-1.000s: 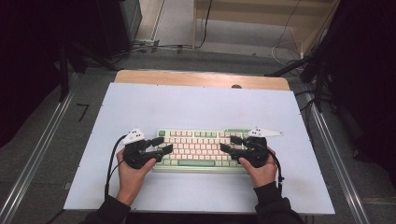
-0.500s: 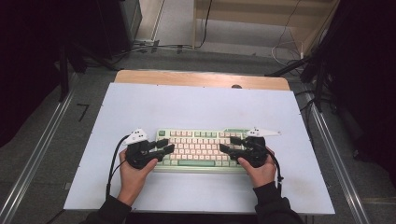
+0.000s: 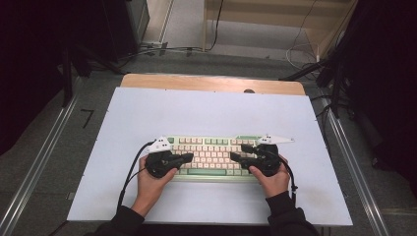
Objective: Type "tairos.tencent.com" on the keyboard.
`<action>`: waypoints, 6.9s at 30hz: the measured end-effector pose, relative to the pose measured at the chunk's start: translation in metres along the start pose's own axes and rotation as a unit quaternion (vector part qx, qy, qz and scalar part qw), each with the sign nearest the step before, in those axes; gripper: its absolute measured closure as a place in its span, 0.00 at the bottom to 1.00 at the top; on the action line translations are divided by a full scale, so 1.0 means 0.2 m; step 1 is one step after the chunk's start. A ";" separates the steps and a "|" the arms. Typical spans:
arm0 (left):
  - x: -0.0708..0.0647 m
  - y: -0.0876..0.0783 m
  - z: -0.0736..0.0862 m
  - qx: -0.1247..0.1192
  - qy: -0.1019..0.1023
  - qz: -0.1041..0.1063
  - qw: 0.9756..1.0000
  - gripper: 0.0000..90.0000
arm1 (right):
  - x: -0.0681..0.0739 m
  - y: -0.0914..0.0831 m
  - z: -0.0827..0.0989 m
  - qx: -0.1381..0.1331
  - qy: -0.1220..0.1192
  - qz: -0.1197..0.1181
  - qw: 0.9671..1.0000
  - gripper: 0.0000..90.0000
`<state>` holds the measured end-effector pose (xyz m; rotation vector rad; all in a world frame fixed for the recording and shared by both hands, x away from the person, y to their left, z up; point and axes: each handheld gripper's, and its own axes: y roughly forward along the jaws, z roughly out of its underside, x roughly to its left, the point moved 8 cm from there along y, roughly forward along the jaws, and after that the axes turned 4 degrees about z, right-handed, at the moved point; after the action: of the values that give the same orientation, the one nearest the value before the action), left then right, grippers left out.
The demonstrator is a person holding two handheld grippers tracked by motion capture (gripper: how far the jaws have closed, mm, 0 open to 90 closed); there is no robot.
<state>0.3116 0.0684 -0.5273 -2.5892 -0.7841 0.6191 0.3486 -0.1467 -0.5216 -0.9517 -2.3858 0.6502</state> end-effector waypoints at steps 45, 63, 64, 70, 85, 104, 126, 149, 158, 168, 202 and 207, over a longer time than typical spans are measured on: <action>0.11 -0.20 -0.08 -0.108 -0.049 -0.034 0.992 0.53 | 0.01 0.01 0.00 -0.002 -0.005 0.001 1.000 0.40; 0.15 -0.22 -0.05 -0.103 -0.059 -0.050 0.992 0.56 | 0.06 0.06 -0.06 0.004 -0.024 -0.031 0.999 0.97; 0.15 -0.22 -0.05 -0.103 -0.060 -0.050 0.992 0.56 | 0.06 0.07 -0.06 0.007 -0.026 -0.032 0.999 0.97; 0.15 -0.22 -0.05 -0.103 -0.060 -0.049 0.992 0.57 | 0.07 0.13 -0.04 0.027 -0.036 -0.028 0.999 0.97; 0.15 -0.21 -0.04 -0.098 -0.062 -0.050 0.992 0.58 | 0.05 0.18 -0.01 0.048 -0.041 -0.013 0.998 0.97; 0.15 -0.21 -0.04 -0.098 -0.062 -0.049 0.992 0.58 | 0.04 0.07 -0.06 0.024 -0.029 -0.016 0.999 0.47; 0.15 -0.21 -0.04 -0.096 -0.062 -0.047 0.992 0.58 | 0.09 0.02 -0.02 0.034 -0.030 -0.034 0.998 0.40; 0.15 -0.20 -0.03 -0.092 -0.061 -0.045 0.993 0.58 | 0.23 0.12 0.06 0.057 -0.079 -0.058 0.994 0.97; 0.15 -0.20 -0.03 -0.091 -0.061 -0.045 0.993 0.57 | 0.23 0.15 0.07 0.064 -0.079 -0.051 0.993 0.97; 0.14 -0.20 -0.03 -0.091 -0.061 -0.045 0.993 0.57 | 0.22 0.17 0.09 0.077 -0.086 -0.044 0.992 0.97; 0.18 -0.22 -0.05 -0.105 -0.068 -0.064 0.990 0.43 | -0.01 -0.07 -0.04 -0.030 -0.005 -0.010 1.000 0.30; 0.18 -0.22 -0.05 -0.105 -0.069 -0.064 0.990 0.43 | -0.02 -0.06 -0.04 -0.027 -0.004 -0.008 1.000 0.30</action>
<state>0.3249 0.1214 -0.5097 -2.6771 -1.1039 0.7178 0.3487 -0.1552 -0.5094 -0.9531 -2.4255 0.5878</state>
